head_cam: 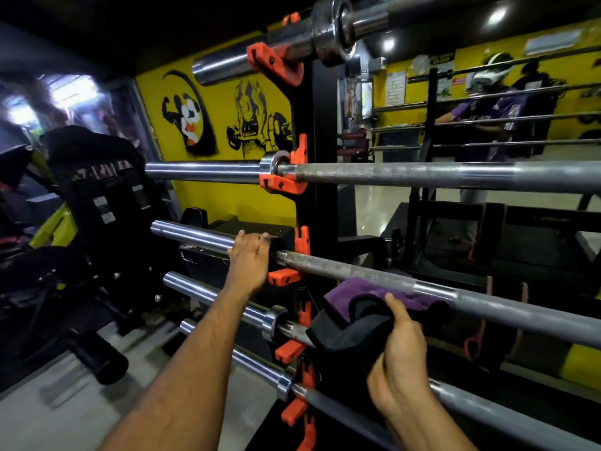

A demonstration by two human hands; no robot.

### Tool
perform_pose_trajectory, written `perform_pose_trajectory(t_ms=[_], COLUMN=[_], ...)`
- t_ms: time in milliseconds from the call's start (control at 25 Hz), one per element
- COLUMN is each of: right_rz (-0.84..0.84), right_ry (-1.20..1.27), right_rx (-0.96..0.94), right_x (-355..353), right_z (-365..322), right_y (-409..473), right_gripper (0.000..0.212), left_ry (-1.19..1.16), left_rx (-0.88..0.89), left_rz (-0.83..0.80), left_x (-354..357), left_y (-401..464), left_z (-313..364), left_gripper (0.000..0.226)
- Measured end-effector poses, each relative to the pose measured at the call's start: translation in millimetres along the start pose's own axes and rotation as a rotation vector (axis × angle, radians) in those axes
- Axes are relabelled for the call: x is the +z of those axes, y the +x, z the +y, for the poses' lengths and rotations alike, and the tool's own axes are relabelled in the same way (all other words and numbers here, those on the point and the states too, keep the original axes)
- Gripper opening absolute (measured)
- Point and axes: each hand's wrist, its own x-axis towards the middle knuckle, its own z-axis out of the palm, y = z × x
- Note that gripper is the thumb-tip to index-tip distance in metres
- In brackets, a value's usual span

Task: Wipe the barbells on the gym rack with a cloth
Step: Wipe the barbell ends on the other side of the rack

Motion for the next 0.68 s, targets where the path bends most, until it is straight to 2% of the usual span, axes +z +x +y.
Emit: perform_pose_trajectory(t_ms=[80, 160, 200, 320, 360, 440, 480, 600, 680], right_rz=[-0.092, -0.186, -0.210, -0.239, -0.284, -0.328, -0.354, -0.391, -0.349], right_ry=[0.005, 0.006, 0.002, -0.027, -0.005, -0.006, -0.014, 0.055, -0.006], right_rx=[0.174, 0.361, 0.394, 0.379, 0.388, 0.410, 0.422, 0.328, 0.210], right_x=[11, 32, 41, 53, 47, 33, 22, -10, -33], right_z=[10, 20, 25, 38, 36, 21, 7, -39, -53], right_y=[12, 17, 17, 22, 25, 28, 26, 9, 7], right_gripper=[0.053, 0.043, 0.043, 0.062, 0.056, 0.025, 0.022, 0.063, 0.071], left_ry=[-0.004, 0.018, 0.007, -0.005, 0.017, 0.048, 0.042, 0.040, 0.091], left_rx=[-0.005, 0.017, 0.021, 0.039, 0.063, 0.113, 0.120, 0.138, 0.190], left_rz=[-0.003, 0.003, 0.005, 0.032, 0.044, 0.061, 0.066, 0.075, 0.089], left_x=[-3, -5, -8, -14, -15, -18, -19, -19, -18], left_y=[-4, -6, -8, -13, -15, -18, -20, -22, -20], left_z=[0, 2, 5, 14, 18, 22, 23, 20, 14], left_gripper=[0.087, 0.084, 0.081, 0.064, 0.061, 0.055, 0.052, 0.042, 0.037])
